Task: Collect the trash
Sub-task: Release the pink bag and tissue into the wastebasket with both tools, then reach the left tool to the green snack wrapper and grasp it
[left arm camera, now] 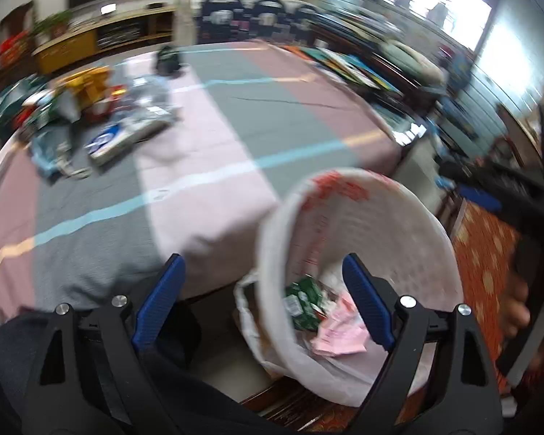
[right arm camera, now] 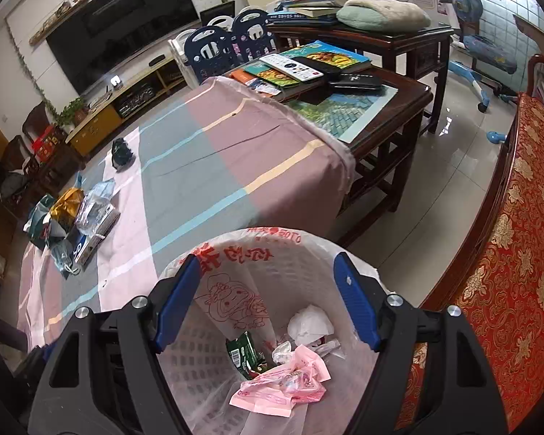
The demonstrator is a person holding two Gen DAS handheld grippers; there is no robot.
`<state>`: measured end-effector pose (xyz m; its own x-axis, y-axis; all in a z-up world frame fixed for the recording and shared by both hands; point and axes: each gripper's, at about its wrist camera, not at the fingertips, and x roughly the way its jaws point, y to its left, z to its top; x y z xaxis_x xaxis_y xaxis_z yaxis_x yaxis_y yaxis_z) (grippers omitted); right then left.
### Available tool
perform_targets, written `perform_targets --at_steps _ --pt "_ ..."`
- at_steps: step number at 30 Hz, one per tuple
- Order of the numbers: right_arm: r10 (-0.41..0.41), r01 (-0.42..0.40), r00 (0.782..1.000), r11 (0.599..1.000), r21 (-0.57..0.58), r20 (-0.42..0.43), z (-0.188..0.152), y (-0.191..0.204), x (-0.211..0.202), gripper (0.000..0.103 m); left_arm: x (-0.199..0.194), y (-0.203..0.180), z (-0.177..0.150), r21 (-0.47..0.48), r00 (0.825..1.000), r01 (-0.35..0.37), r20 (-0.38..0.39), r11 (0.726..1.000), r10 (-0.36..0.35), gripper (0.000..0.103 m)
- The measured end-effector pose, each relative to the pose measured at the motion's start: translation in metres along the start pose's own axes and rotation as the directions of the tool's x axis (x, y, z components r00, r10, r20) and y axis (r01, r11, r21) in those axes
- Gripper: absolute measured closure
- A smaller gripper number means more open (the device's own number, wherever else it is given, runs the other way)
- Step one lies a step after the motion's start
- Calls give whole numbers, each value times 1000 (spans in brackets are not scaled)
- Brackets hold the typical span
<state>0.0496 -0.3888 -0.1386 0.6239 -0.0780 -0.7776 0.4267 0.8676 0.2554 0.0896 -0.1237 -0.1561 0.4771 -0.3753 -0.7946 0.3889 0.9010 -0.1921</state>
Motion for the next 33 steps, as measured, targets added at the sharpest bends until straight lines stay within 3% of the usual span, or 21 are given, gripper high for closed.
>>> perform_targets --at_steps 3,5,8,10,14,19,24,26,28,30,33 --pt "5 -5 1000 1000 -30 -4 -2 12 2 29 -21 37 9 -98 991 -68 106 993 79 15" --pt "6 -7 1000 998 -60 -11 -3 20 4 29 -39 71 22 -173 969 -145 174 974 175 15" --pt "11 -13 1000 995 -98 -19 -6 35 9 29 -48 124 44 -291 960 -193 142 937 242 14" --pt "23 -25 999 993 -114 -23 -7 44 12 29 -50 160 60 -372 957 -189 137 909 255 14" --pt "18 -22 1000 983 -180 -24 -13 62 18 29 -45 226 96 -520 953 -132 168 844 252 14" --pt "0 -10 999 974 -227 -45 -17 71 27 29 -3 285 139 -627 968 -97 121 773 219 14" --pt "-22 10 999 973 -232 -49 -14 71 36 29 53 318 154 -705 989 -50 63 707 133 14" --pt "-24 10 998 973 -231 -56 -13 73 41 29 72 329 151 -744 994 -37 43 667 103 15" --pt "-22 8 998 973 -230 -60 -11 75 45 29 83 337 142 -778 998 -13 33 628 62 23" --pt "-20 5 998 973 -232 -59 -11 79 49 29 91 339 136 -778 999 12 32 628 21 51" --pt "4 -21 998 971 -239 -70 -8 95 56 29 76 329 130 -725 996 16 71 689 52 64"
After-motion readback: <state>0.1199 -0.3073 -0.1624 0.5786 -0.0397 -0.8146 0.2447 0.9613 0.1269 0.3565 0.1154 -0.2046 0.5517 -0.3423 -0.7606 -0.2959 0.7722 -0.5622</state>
